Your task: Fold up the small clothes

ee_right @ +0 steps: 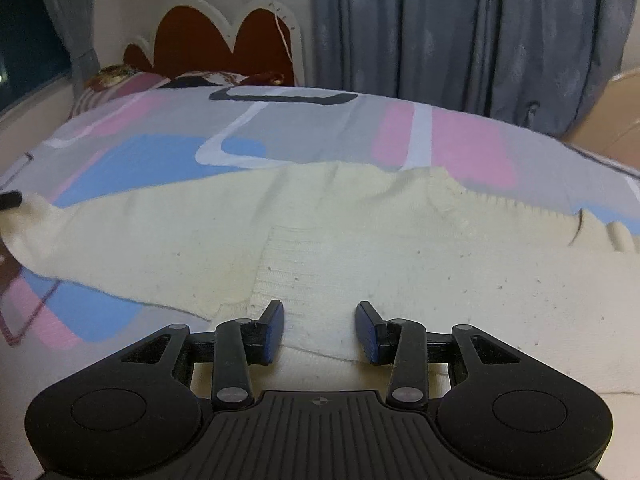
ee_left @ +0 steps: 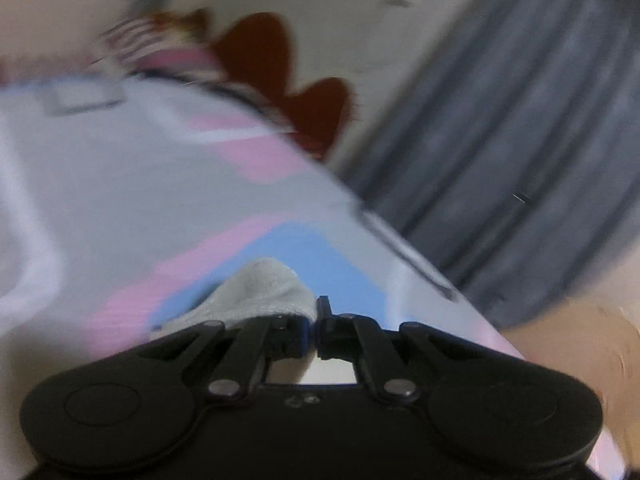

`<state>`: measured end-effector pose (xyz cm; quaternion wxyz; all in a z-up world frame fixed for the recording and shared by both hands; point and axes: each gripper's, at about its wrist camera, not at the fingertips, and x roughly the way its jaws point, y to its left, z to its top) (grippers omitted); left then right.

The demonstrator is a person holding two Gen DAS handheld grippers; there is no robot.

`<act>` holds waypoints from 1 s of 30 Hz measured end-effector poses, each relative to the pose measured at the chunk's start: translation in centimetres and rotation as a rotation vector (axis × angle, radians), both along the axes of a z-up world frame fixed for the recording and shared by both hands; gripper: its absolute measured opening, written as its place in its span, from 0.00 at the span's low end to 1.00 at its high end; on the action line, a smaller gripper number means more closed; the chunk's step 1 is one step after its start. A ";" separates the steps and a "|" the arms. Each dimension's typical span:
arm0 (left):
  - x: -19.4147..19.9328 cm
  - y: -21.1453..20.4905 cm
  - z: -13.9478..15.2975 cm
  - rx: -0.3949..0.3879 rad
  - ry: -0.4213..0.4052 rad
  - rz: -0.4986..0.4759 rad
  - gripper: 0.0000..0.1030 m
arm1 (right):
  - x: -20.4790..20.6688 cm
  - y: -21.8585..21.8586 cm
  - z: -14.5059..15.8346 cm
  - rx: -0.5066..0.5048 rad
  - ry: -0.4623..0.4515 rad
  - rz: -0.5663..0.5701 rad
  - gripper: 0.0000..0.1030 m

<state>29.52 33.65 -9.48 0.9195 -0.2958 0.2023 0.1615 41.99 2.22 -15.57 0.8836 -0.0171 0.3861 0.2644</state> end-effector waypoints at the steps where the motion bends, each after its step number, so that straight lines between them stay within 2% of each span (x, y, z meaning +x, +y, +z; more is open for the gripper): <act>1: 0.8 -1.4 0.7 0.021 -0.010 -0.045 0.03 | 0.0 -0.4 0.3 0.028 0.005 -0.011 0.39; 6: 5.0 -10.3 3.1 0.113 -0.034 -0.323 0.03 | -0.4 -3.5 2.0 0.076 -0.022 -0.047 0.39; 9: 7.3 -16.2 2.9 0.149 -0.023 -0.469 0.03 | -0.6 -6.4 2.7 0.094 -0.026 -0.093 0.39; 15: 10.5 -25.8 -0.9 0.168 0.068 -0.679 0.03 | -1.3 -13.3 3.1 0.094 -0.028 -0.195 0.39; 18: 11.8 -28.6 -3.4 0.168 0.151 -0.744 0.05 | -1.9 -16.3 3.0 0.094 -0.019 -0.228 0.39; 19: 11.9 -28.9 -4.2 0.175 0.176 -0.756 0.10 | -2.0 -16.9 3.0 0.095 -0.013 -0.233 0.39; 20: 12.2 -29.1 -4.6 0.183 0.203 -0.764 0.19 | -2.1 -17.6 3.0 0.100 -0.007 -0.236 0.39; 21: 11.9 -29.6 -5.0 0.187 0.223 -0.775 0.22 | -2.3 -18.2 3.0 0.111 -0.001 -0.237 0.39; 22: 11.5 -29.8 -5.0 0.195 0.237 -0.775 0.31 | -2.4 -18.6 3.0 0.118 0.003 -0.236 0.39; 23: 11.1 -29.5 -4.9 0.198 0.243 -0.773 0.48 | -2.3 -18.8 3.0 0.124 0.008 -0.231 0.39; 25: 10.5 -29.1 -4.2 0.215 0.232 -0.755 0.66 | -2.4 -18.9 3.0 0.137 0.015 -0.217 0.40; 27: 9.4 -29.0 -3.2 0.248 0.220 -0.746 0.67 | -2.2 -18.7 3.1 0.146 0.014 -0.202 0.40; 30: 8.1 -27.5 -2.3 0.252 0.220 -0.726 0.73 | -2.1 -17.9 3.3 0.152 0.012 -0.171 0.40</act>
